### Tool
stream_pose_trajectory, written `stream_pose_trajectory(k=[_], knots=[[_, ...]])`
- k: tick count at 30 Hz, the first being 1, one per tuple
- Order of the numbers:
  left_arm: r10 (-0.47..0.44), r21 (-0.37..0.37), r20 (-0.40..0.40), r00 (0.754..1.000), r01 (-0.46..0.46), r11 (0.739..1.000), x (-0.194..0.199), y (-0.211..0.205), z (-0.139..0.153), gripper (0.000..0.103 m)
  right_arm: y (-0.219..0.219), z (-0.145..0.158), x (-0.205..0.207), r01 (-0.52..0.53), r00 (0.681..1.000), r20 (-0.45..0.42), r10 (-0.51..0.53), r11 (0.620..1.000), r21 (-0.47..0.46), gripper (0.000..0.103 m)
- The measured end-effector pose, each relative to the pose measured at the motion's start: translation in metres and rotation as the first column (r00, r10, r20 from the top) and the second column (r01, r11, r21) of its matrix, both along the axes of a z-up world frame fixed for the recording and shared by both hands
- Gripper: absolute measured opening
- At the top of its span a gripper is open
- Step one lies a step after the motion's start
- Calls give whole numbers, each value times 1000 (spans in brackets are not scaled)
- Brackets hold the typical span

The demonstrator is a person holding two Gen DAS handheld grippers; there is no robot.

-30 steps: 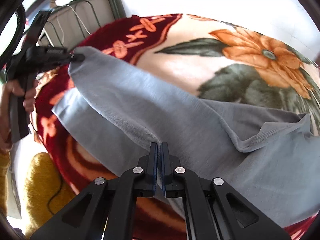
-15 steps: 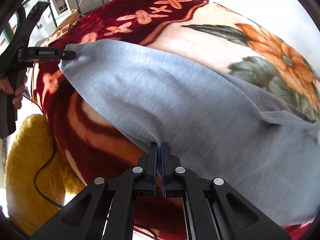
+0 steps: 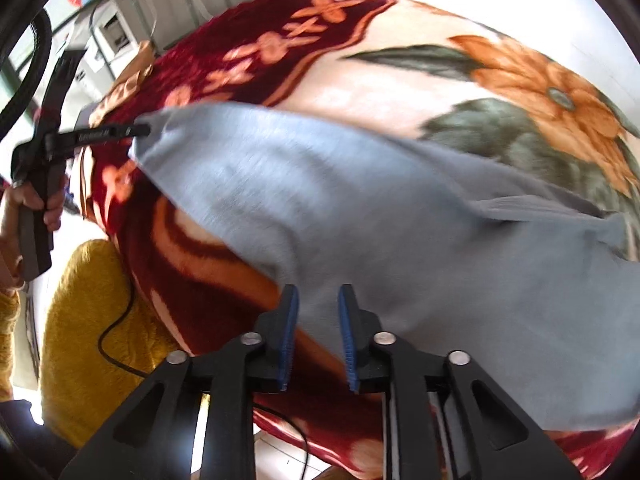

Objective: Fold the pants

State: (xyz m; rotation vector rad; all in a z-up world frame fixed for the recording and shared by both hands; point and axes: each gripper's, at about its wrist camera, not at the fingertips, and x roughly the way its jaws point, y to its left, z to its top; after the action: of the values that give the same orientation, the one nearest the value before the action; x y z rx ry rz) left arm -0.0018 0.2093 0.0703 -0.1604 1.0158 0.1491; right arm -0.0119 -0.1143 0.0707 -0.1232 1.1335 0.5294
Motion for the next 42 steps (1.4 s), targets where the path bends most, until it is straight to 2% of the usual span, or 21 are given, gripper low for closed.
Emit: stream_pose_trajectory(k=[6, 12, 16, 22, 23, 24, 25, 26, 27, 28, 31, 34, 36, 37, 39, 42], knots=[[-6, -3, 25, 1000, 6, 1000, 9, -1, 14, 36, -50, 18, 22, 152, 988, 40, -151, 988, -4, 28], [4, -33, 20, 1000, -3, 999, 26, 7, 9, 36, -88, 20, 49, 276, 961, 20, -276, 961, 17, 28], [11, -46, 2, 1000, -11, 999, 42, 13, -3, 36, -110, 11, 67, 364, 931, -27, -363, 930, 42, 28], [36, -180, 1, 999, -35, 983, 60, 20, -14, 36, -145, -2, 91, 506, 860, -151, -487, 853, 131, 29], [32, -191, 6, 999, -30, 981, 63, 19, -15, 36, -149, -3, 96, 524, 849, -170, -500, 839, 150, 33], [31, -194, 9, 999, -28, 981, 64, 18, -15, 36, -153, -5, 100, 536, 841, -187, -507, 828, 167, 41], [32, -195, 19, 999, -28, 980, 65, 16, -16, 34, -155, -8, 104, 549, 832, -210, -513, 814, 188, 45], [32, -201, 35, 999, -24, 979, 64, 15, -16, 28, -158, -12, 109, 567, 820, -239, -520, 797, 209, 47], [31, -207, 44, 999, -21, 978, 63, 14, -17, 7, -160, -18, 113, 588, 804, -267, -532, 781, 213, 47], [28, -215, 50, 998, -17, 977, 62, 13, -17, 3, -161, -22, 116, 603, 791, -286, -541, 768, 214, 47], [26, -219, 104, 994, -2, 976, 50, 9, -8, 3, -162, -34, 125, 633, 766, -313, -562, 743, 217, 47], [39, -181, 194, 980, -3, 983, 24, 5, 14, 3, -159, -38, 132, 627, 772, -289, -567, 753, 199, 41], [54, -167, 234, 971, -15, 986, 10, 6, 26, 3, -158, -35, 136, 616, 783, -256, -567, 765, 187, 31], [65, -155, 251, 966, -26, 988, 3, 6, 31, 3, -158, -33, 139, 608, 790, -239, -564, 771, 188, 30], [73, -131, 257, 964, -40, 991, 0, 10, 34, 3, -157, -29, 148, 591, 805, -212, -555, 781, 200, 30], [81, -80, 221, 972, -65, 995, 10, 14, 25, 2, -153, -29, 163, 576, 817, -172, -550, 795, 191, 30]])
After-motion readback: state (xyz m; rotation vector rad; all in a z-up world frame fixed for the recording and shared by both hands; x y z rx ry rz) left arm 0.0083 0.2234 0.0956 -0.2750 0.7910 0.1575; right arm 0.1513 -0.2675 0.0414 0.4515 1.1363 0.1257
